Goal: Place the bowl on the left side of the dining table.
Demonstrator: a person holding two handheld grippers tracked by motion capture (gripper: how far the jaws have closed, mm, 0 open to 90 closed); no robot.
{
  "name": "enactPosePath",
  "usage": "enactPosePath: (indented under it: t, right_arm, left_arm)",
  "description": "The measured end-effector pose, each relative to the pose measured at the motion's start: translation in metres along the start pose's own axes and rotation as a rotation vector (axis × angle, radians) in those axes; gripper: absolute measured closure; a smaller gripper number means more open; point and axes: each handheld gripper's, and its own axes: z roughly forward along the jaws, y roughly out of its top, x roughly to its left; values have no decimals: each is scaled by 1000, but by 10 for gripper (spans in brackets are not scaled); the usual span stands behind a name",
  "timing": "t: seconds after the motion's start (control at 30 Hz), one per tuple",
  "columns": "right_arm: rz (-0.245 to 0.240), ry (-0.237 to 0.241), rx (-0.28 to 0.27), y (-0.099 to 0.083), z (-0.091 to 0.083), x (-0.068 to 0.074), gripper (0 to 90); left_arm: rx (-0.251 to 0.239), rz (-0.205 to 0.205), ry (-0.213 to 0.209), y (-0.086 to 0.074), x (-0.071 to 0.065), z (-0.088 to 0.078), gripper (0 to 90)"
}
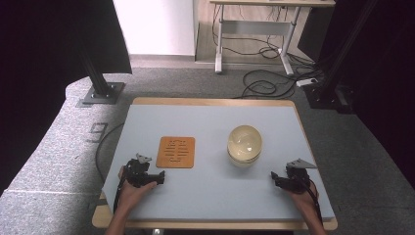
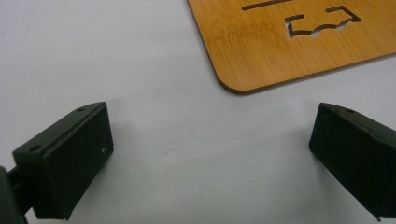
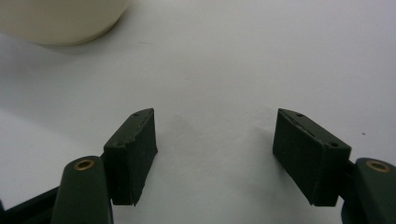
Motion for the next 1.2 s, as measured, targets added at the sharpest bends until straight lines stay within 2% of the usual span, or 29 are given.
enactPosePath:
  t: [1.0, 1.2]
  right_arm:
    - [9, 13, 9, 2, 0, -1, 276]
    - [16, 15, -11, 3, -3, -3, 273]
  left_arm:
    - [3, 1, -2, 1, 0, 0, 0]
    - [3, 2, -2, 1, 0, 0, 0]
